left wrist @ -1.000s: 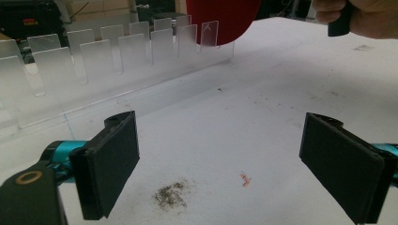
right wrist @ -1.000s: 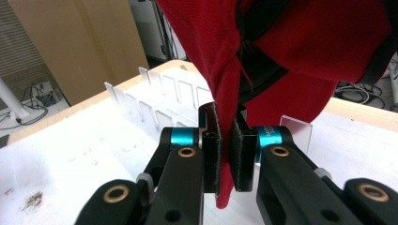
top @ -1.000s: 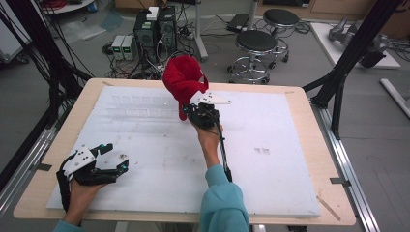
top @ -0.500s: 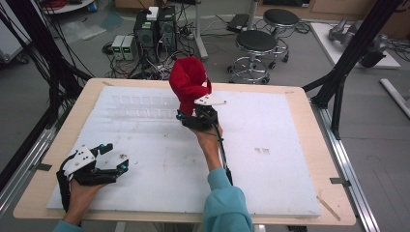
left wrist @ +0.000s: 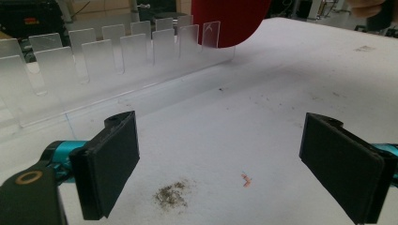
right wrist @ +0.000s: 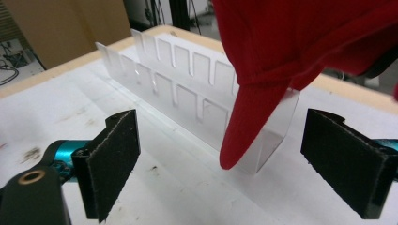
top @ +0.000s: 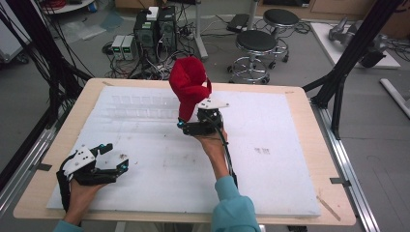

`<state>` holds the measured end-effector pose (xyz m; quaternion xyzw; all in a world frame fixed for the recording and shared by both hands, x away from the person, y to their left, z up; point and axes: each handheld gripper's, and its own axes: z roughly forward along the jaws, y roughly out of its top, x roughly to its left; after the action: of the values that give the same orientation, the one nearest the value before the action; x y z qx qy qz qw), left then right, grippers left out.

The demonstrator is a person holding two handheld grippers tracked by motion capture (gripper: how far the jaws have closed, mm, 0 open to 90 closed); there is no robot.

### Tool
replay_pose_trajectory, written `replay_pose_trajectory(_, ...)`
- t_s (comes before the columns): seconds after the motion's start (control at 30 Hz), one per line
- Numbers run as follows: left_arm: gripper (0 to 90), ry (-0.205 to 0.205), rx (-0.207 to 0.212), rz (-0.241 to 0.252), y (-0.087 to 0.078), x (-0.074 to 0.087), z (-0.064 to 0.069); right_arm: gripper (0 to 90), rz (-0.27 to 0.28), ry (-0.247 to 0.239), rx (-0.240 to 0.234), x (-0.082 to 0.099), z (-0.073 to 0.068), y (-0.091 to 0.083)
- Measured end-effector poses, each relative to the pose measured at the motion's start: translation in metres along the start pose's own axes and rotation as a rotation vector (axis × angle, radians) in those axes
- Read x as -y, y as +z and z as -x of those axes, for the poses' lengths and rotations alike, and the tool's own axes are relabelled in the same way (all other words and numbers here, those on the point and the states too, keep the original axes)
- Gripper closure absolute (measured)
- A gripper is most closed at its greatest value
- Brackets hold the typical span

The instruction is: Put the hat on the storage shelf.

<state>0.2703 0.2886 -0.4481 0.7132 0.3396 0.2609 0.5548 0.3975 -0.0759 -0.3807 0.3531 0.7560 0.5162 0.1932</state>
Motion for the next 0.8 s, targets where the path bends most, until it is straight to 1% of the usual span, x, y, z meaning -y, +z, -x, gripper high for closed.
replay_pose_trajectory(0.03,12.5,-0.004,-0.003,-0.001,0.000,0.000,0.000,11.1,0.000,0.000,0.000,0.000,0.000,0.000)
replay_pose_trajectory(0.07,12.5,-0.008,-0.001,-0.004,0.000,0.000,0.000,11.1,0.015,-0.010,-0.001,0.000,-0.001,-0.006)
replay_pose_trajectory(0.1,12.5,-0.008,-0.001,-0.003,0.000,0.000,-0.001,11.1,0.018,-0.017,-0.002,0.001,-0.002,-0.011)
replay_pose_trajectory(0.13,12.5,-0.006,-0.002,-0.003,0.000,0.000,-0.001,11.0,0.027,-0.023,-0.009,0.004,-0.002,-0.026)
replay_pose_trajectory(0.17,12.5,-0.005,-0.002,-0.005,0.000,0.000,-0.001,10.7,0.022,-0.023,-0.011,0.004,-0.001,-0.031)
replay_pose_trajectory(0.2,12.5,-0.005,-0.001,-0.004,0.000,0.000,0.000,10.7,0.022,-0.023,-0.011,0.004,-0.001,-0.031)
replay_pose_trajectory(0.23,12.5,-0.003,-0.001,-0.003,0.000,0.000,0.000,9.9,0.014,-0.023,-0.013,0.005,0.000,-0.044)
replay_pose_trajectory(0.27,12.5,-0.003,-0.003,-0.003,0.000,0.000,0.000,9.9,0.014,-0.023,-0.013,0.005,0.000,-0.044)
replay_pose_trajectory(0.33,12.5,-0.003,-0.004,-0.002,0.000,0.000,0.000,9.9,0.035,-0.027,-0.007,0.004,0.000,-0.059)
replay_pose_trajectory(0.37,12.5,-0.002,-0.005,-0.002,0.000,0.000,0.000,10.0,0.058,-0.038,-0.006,0.004,-0.001,-0.067)
replay_pose_trajectory(0.4,12.5,-0.002,-0.006,-0.001,0.000,0.000,0.000,10.0,0.075,-0.058,0.006,0.007,-0.002,-0.084)
replay_pose_trajectory(0.47,12.4,0.000,-0.009,-0.001,0.000,0.000,0.001,10.0,0.073,-0.065,0.010,0.012,-0.001,-0.095)
replay_pose_trajectory(0.5,12.5,0.000,-0.009,-0.001,0.000,0.000,0.001,10.0,0.073,-0.065,0.010,0.012,-0.001,-0.095)
replay_pose_trajectory(0.53,12.5,-0.003,-0.010,-0.002,0.000,0.000,0.001,10.0,0.073,-0.067,0.015,0.016,0.000,-0.102)
replay_pose_trajectory(0.6,12.5,-0.002,-0.012,-0.004,0.000,0.000,0.000,10.0,0.061,-0.056,0.022,0.022,0.004,-0.116)
replay_pose_trajectory(0.63,12.5,-0.005,-0.015,-0.005,0.000,0.000,0.000,9.9,0.082,-0.058,0.032,0.026,0.006,-0.125)
replay_pose_trajectory(0.67,12.5,-0.005,-0.015,-0.006,0.000,0.000,0.000,10.0,0.082,-0.056,0.040,0.030,0.008,-0.131)
replay_pose_trajectory(0.7,12.5,-0.010,-0.016,-0.003,0.001,0.000,0.000,10.0,0.069,-0.047,0.048,0.039,0.012,-0.142)
replay_pose_trajectory(0.73,12.5,-0.010,-0.016,-0.003,0.001,0.000,0.000,10.0,0.069,-0.047,0.048,0.039,0.012,-0.142)
replay_pose_trajectory(0.77,12.5,-0.012,-0.018,-0.004,0.001,0.000,0.000,9.9,0.056,-0.038,0.058,0.050,0.018,-0.154)
replay_pose_trajectory(0.8,12.5,-0.012,-0.019,-0.003,0.001,0.000,0.000,9.9,0.050,-0.029,0.066,0.056,0.021,-0.159)
